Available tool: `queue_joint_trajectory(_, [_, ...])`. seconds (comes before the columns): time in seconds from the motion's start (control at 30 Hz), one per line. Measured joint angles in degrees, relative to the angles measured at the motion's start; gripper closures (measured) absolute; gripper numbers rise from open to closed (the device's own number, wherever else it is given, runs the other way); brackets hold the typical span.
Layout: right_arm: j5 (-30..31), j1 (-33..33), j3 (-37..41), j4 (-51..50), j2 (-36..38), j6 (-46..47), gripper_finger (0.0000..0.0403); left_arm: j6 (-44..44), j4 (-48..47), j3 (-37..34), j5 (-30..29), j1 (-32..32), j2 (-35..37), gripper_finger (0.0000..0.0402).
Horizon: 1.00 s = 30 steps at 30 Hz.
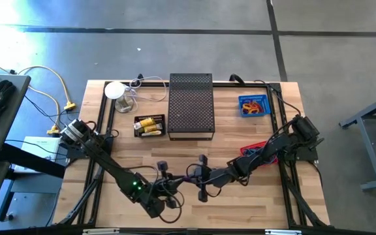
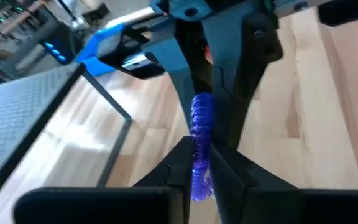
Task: Pick & Place Office Desk Supplies
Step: Put the violet spring keychain into the blue bin
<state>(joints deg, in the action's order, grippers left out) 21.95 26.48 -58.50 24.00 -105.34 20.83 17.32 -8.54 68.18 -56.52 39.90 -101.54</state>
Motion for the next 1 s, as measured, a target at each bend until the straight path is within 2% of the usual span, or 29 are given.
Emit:
queue_joint_trajectory(0.17, [0.0,0.0,0.0,-6.8,0.0,2.2,0.039,0.0,0.0,0.0,3.8,-0.1,0.0,0.0311])
queue_joint_trajectory(0.33, [1.0,0.9,-0.1,-15.4,1.3,6.2,0.039,-0.2,0.0,0.0,4.7,-0.4,0.0,0.0264])
queue_joint_trajectory(0.5, [9.8,2.9,-1.0,-30.1,4.8,11.3,0.039,-0.2,0.0,0.0,5.1,-0.4,0.0,0.0248])
queue_joint_trajectory(0.63, [17.2,4.6,-1.2,-40.3,9.4,16.2,0.0389,0.1,0.0,0.0,10.5,-0.3,0.0,0.0247])
queue_joint_trajectory(0.73, [23.6,5.8,-1.2,-50.8,13.3,27.1,0.039,0.1,0.0,0.0,15.2,-0.2,0.0,0.0247])
queue_joint_trajectory(0.83, [27.5,6.6,-1.2,-64.7,17.1,39.0,0.039,0.3,0.0,0.0,18.4,-0.2,0.0,0.0247])
queue_joint_trajectory(1.0, [33.2,4.9,-1.2,-85.3,20.7,57.0,0.039,0.3,0.0,0.0,20.9,-0.2,0.0,0.0247])
